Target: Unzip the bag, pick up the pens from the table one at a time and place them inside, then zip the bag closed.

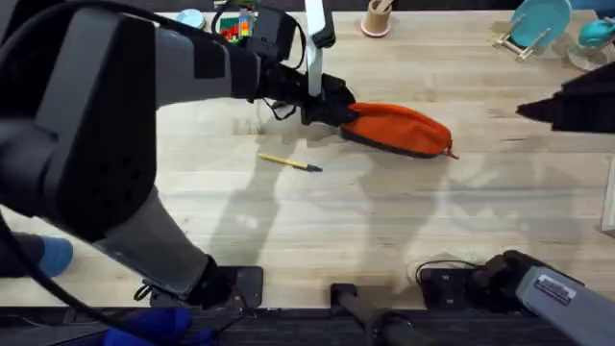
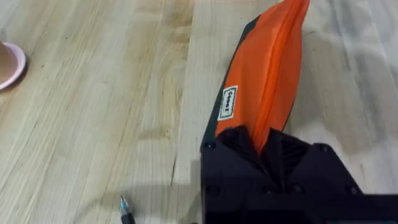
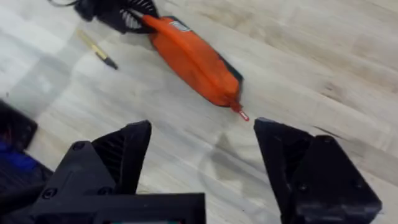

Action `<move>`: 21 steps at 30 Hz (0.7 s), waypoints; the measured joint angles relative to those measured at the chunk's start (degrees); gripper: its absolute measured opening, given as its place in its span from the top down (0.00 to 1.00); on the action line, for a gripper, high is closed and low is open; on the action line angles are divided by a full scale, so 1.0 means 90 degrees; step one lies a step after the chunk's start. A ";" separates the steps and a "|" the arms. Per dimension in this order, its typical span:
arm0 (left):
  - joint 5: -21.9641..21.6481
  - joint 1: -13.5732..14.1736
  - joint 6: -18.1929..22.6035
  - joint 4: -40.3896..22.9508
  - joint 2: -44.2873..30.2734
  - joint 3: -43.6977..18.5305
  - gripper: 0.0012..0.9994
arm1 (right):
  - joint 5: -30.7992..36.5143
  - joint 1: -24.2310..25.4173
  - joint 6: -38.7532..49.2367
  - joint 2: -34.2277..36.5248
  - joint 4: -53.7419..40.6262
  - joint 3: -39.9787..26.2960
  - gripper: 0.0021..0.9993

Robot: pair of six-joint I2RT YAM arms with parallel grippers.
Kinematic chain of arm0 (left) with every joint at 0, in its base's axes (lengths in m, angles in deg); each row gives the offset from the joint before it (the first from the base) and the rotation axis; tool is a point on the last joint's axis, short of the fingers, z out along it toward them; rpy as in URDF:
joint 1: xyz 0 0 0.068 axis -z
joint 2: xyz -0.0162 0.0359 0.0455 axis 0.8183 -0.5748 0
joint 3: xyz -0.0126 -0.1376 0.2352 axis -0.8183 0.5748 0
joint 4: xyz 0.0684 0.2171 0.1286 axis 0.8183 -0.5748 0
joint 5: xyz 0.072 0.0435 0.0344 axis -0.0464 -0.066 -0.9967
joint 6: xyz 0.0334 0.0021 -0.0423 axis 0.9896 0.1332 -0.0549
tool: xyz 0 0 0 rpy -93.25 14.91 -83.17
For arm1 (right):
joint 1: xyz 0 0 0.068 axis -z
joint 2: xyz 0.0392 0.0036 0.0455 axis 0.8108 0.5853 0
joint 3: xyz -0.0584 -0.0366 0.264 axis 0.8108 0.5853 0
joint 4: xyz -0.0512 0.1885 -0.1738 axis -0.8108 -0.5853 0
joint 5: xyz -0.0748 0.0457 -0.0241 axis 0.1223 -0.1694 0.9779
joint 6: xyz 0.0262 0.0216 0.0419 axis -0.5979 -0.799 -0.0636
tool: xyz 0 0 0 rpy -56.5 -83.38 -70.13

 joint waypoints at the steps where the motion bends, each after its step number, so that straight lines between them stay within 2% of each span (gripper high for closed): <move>1: 0.0002 0.0000 0.0000 0.0000 0.0000 0.0000 0.96 | -0.0064 0.0175 0.0057 0.0077 0.0003 0.0000 0.01; 6: 0.0001 0.0000 0.0000 0.0000 0.0000 0.0000 0.96 | -0.0194 0.0759 0.0546 0.0443 0.0228 0.0000 0.00; 9: 0.0002 0.0000 0.0000 0.0000 0.0000 0.0000 0.96 | -0.0089 0.0758 0.0643 0.0514 0.0311 0.0000 0.00; 15: 0.0002 0.0000 0.0000 0.0000 0.0000 0.0000 0.96 | 0.0582 0.0756 0.0720 0.0570 0.0264 0.0000 0.00; 21: 0.0007 0.0000 0.0000 0.0000 0.0000 0.0000 0.96 | 0.0748 0.0756 0.0941 0.0572 0.0422 0.0000 0.00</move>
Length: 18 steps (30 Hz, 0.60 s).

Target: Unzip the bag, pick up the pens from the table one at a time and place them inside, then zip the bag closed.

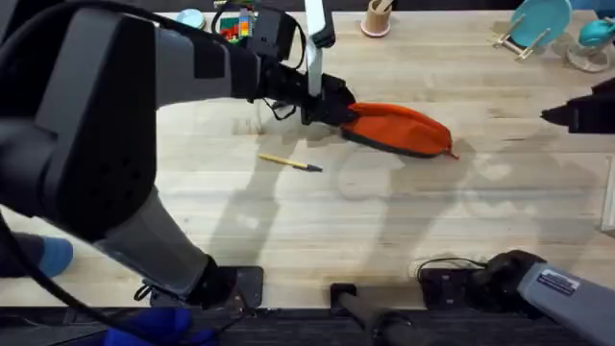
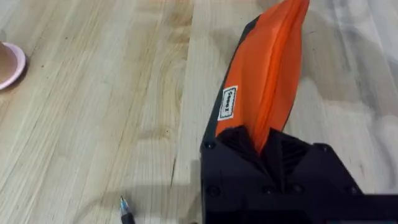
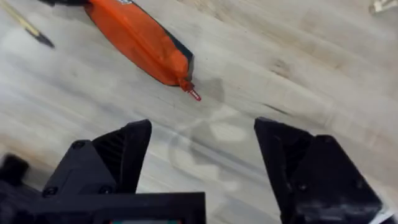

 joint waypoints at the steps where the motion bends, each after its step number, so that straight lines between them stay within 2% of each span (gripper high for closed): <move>1: 0.0000 0.0000 0.0000 0.0000 0.0000 0.0000 0.96 | -0.0036 0.0000 0.0191 0.0002 -0.0020 0.0000 0.00; 6: 0.0000 0.0000 0.0000 0.0000 0.0000 0.0000 0.96 | -0.0463 0.0000 0.1484 0.0117 -0.0349 -0.0005 0.00; 13: 0.0000 0.0000 0.0000 0.0000 0.0000 0.0000 0.96 | -0.0805 0.0000 0.3033 0.0792 -0.1004 -0.0007 0.00; 18: 0.0000 0.0000 0.0000 -0.0002 0.0000 0.0000 0.96 | -0.0878 0.0000 0.3702 0.1260 -0.1090 -0.0007 0.00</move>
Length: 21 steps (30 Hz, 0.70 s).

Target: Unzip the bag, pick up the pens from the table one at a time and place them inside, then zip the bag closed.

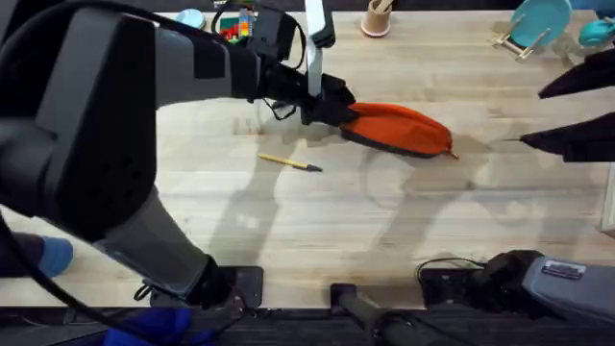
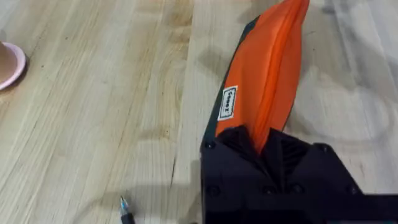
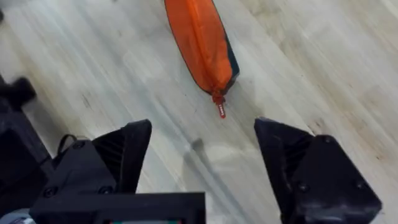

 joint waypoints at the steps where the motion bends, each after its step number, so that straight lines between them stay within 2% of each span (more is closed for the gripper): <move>1: 0.0002 0.0000 0.0000 0.0000 0.0000 0.0000 0.96 | -0.0001 0.0000 0.0077 0.0080 0.0002 0.0000 0.00; 9: 0.0001 0.0000 0.0002 0.0001 0.0000 0.0000 0.96 | 0.0001 0.0000 0.0310 0.0490 0.0018 0.0000 0.00; 21: 0.0000 0.0000 0.0002 0.0002 0.0000 0.0000 0.96 | 0.0001 0.0000 0.0361 0.0532 0.0058 0.0000 0.00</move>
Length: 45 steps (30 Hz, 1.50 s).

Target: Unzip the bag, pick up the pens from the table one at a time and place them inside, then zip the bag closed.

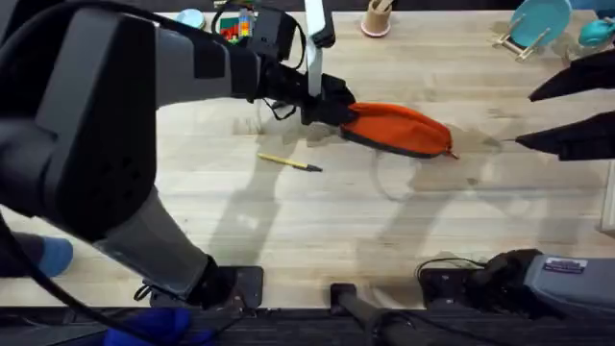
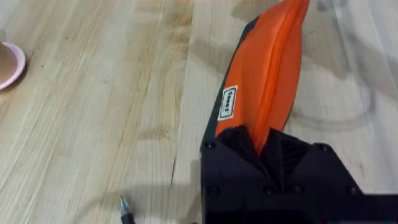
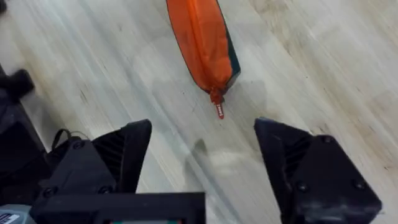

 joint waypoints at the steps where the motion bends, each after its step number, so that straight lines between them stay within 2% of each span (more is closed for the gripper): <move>1: 0.0002 0.0000 -0.0002 0.0000 0.0000 0.0000 0.96 | 0.0000 0.0000 0.0000 0.0000 0.0006 0.0000 0.00; 14: -0.0006 0.0000 -0.0002 -0.0002 0.0000 0.0000 0.96 | 0.0000 0.0000 0.0001 0.0056 0.0143 -0.0002 0.00; 34: -0.0007 0.0000 -0.0002 0.0000 0.0000 0.0000 0.96 | -0.0002 0.0000 0.0000 0.1387 0.0376 0.0194 0.00; 45: -0.0007 0.0000 -0.0002 0.0000 0.0000 0.0000 0.96 | -0.0166 -0.0013 0.0000 0.1795 0.0484 0.0199 0.00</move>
